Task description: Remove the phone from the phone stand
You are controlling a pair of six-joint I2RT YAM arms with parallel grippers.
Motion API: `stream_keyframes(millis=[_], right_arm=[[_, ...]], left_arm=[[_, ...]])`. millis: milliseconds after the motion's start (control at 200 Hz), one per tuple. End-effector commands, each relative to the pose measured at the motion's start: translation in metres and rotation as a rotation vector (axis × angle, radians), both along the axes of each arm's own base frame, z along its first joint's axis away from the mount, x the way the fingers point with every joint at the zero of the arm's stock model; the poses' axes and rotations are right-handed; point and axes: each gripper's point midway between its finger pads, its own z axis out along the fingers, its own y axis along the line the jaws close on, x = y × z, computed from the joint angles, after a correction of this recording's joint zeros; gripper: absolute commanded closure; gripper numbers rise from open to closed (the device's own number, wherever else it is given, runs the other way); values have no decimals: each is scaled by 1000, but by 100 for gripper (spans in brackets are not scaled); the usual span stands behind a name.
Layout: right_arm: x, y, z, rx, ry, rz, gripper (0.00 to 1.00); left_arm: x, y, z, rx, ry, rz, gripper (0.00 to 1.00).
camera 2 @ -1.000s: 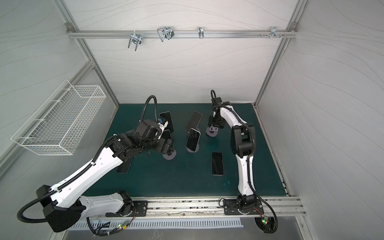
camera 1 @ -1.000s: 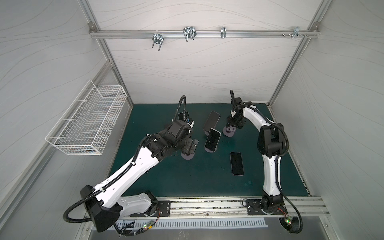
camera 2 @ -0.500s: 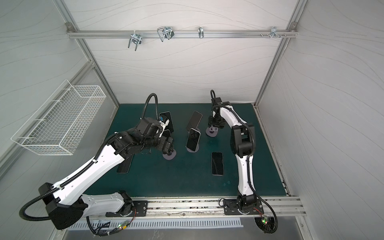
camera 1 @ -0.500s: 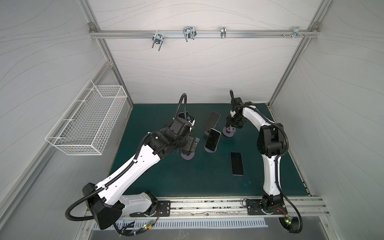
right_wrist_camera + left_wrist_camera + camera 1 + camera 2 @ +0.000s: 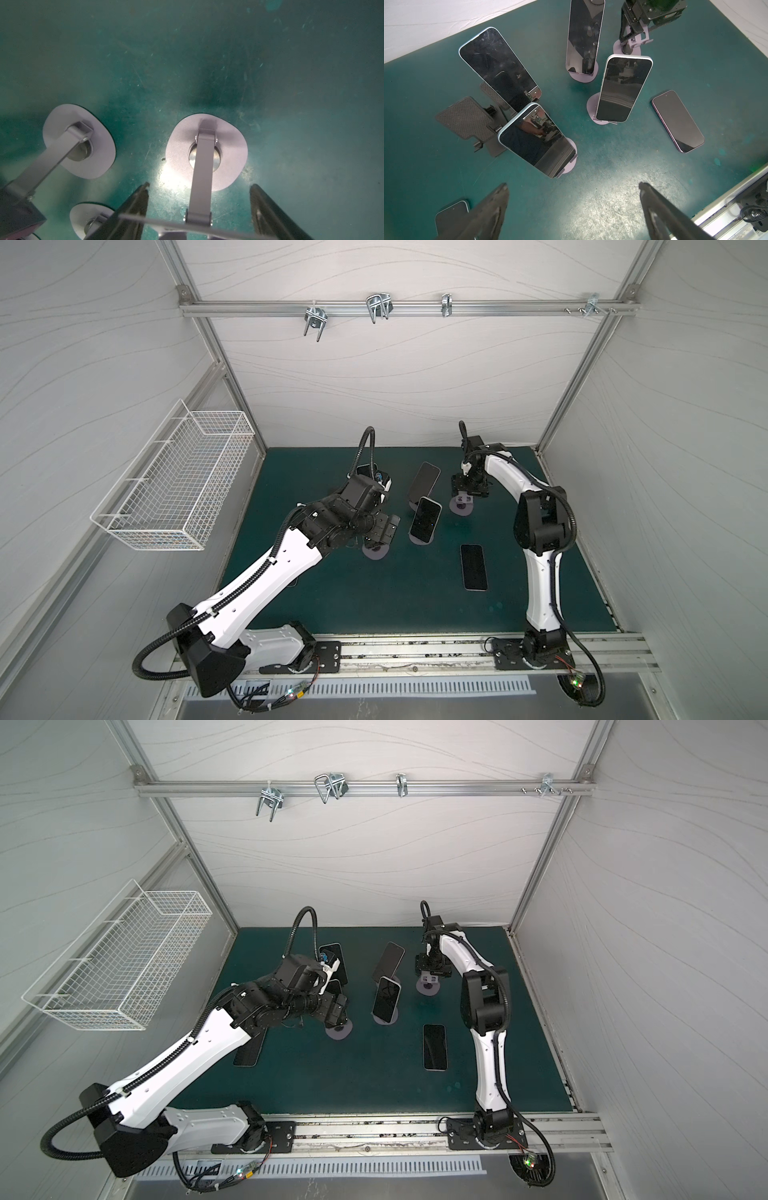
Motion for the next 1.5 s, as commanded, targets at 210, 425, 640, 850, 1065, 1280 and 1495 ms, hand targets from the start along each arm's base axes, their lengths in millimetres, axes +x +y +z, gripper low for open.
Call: stream_keyframes(millis=[210,425,640,850,1065,1280,1495], right_arm=[[-7,7,19,53,-7,-11,3],[-5,3,43,54,-88,-22,1],[-8,1,69,65,-161,-18,1],[-13,-4,96,56,-253,-9,1],[-21,-5,123,44,-317,-12,2],[-28,-3,148,44,-372,-10,3],[-40,15,178,71,-431,10,6]], left_arm=[[12,-15,21,-42,-55,-48,1],[14,-21,22,-58,-51,-64,1],[13,-22,21,-76,-37,-54,1],[12,-26,17,-101,-32,-52,1],[15,-25,21,-109,-48,-41,1],[12,-20,27,-117,-61,-23,1],[8,-5,36,-112,-85,31,1]])
